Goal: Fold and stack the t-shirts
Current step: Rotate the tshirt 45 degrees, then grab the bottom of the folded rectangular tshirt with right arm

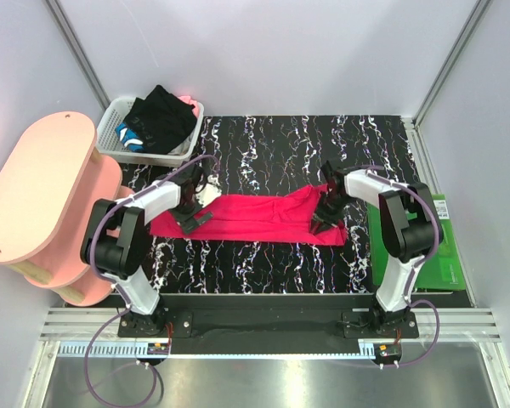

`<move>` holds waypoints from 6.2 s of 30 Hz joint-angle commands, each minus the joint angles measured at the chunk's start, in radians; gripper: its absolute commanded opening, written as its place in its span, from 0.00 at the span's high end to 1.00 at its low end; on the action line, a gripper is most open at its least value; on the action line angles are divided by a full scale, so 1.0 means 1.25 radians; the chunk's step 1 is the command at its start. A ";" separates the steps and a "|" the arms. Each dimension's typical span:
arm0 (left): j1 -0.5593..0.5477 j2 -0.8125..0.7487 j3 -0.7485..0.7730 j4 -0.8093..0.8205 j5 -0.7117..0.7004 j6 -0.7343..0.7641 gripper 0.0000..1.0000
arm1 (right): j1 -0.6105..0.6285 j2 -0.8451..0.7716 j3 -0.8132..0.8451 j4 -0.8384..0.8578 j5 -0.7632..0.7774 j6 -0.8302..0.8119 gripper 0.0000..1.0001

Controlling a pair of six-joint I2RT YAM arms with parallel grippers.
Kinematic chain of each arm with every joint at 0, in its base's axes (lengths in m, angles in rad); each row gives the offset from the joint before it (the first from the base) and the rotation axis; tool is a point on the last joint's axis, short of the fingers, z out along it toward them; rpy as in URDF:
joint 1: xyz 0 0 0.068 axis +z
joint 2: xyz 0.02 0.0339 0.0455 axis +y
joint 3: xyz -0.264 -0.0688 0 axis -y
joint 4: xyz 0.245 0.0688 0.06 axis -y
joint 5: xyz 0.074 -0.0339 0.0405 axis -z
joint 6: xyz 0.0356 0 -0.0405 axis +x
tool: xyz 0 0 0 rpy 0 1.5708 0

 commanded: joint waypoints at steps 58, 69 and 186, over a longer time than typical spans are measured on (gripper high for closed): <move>-0.176 0.111 0.109 -0.027 -0.047 -0.210 0.01 | -0.062 0.304 0.892 -0.225 -0.082 -0.190 0.67; -0.246 0.046 0.006 -0.070 0.021 -0.172 0.01 | -0.067 0.480 0.958 -0.305 -0.006 -0.178 0.72; 0.286 -0.413 0.115 -0.162 0.373 -0.271 0.01 | 0.840 0.214 0.321 0.062 0.563 -0.184 0.17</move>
